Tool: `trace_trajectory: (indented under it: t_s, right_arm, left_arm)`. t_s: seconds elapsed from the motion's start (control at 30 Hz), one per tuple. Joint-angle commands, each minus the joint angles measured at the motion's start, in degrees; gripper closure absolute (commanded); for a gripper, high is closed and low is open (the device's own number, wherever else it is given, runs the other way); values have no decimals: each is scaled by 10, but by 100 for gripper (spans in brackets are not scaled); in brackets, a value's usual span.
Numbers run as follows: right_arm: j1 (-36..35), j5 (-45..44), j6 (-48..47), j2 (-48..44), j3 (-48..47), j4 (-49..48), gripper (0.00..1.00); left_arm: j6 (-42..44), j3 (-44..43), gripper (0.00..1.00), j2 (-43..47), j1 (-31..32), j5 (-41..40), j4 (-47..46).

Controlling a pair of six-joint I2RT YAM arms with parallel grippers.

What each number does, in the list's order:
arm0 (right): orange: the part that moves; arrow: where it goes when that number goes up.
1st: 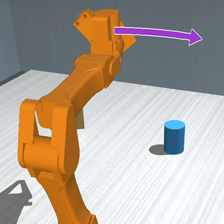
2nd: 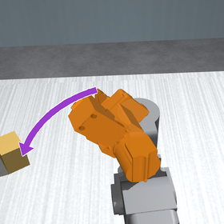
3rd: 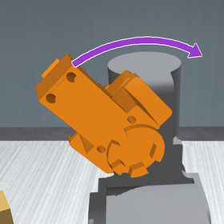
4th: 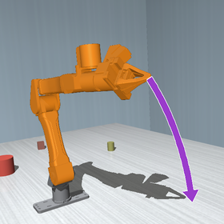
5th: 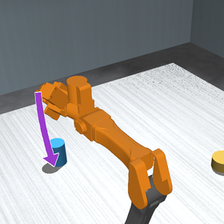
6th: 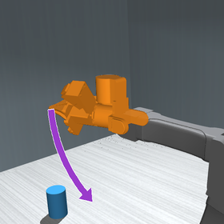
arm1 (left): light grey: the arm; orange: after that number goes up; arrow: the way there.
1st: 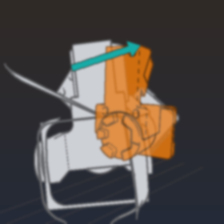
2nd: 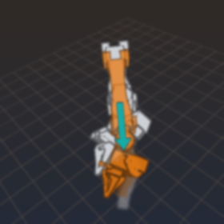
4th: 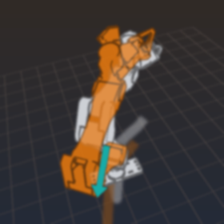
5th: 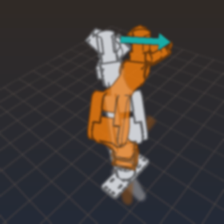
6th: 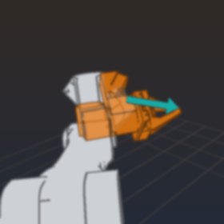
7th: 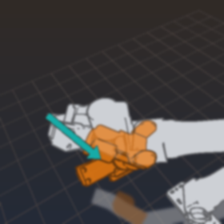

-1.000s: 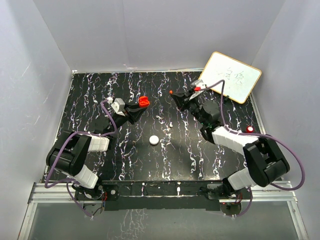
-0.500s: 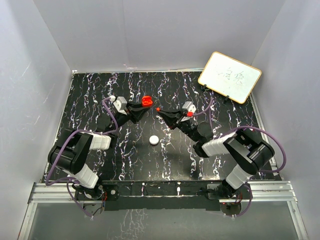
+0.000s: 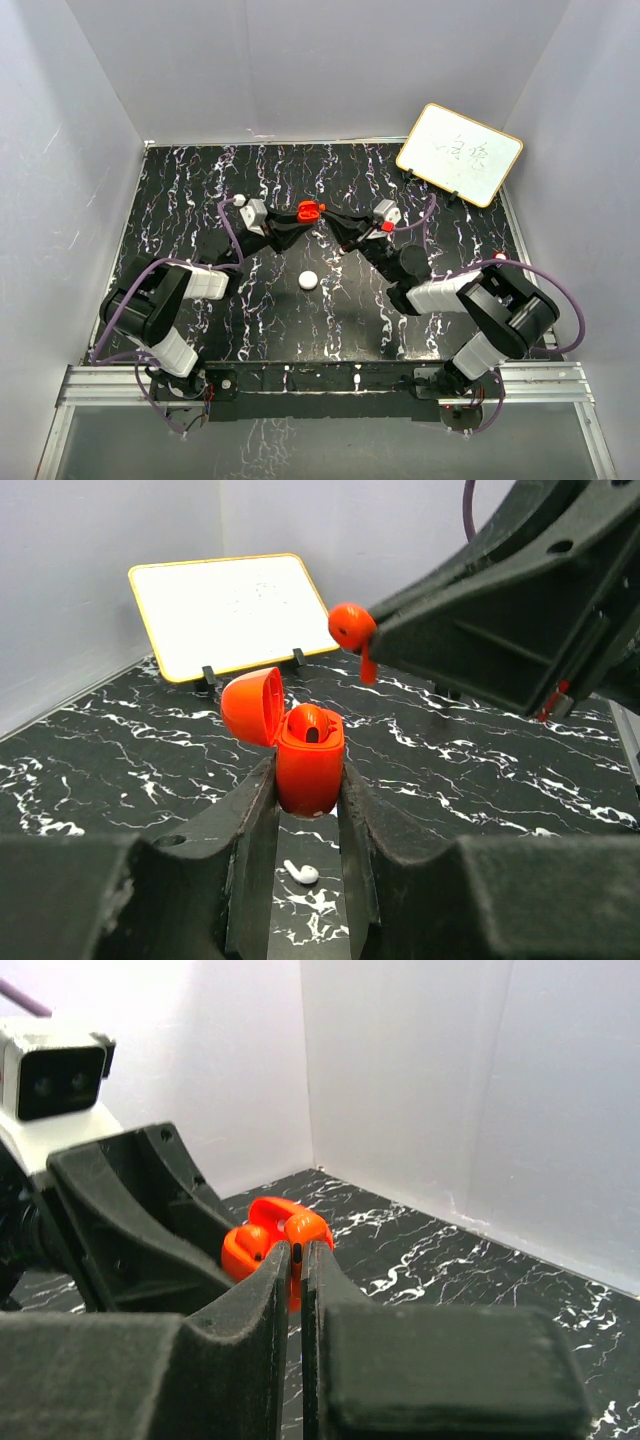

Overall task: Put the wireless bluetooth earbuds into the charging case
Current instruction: Place the earbud in the charging case.

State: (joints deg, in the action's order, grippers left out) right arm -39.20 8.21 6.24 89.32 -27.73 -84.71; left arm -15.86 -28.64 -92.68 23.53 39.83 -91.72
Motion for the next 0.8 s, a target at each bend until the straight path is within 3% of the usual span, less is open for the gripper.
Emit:
trace_trajectory:
  t_s: [0.0,0.77]
  right_arm:
    - [-6,-46,-9,-31,-5,-192,100]
    - [-44,-107,10,6,-40,-192,100]
  left_arm:
    - [30,-17,100,-3,21,-7,-107]
    - [51,-22,100,3,42,-42,-107]
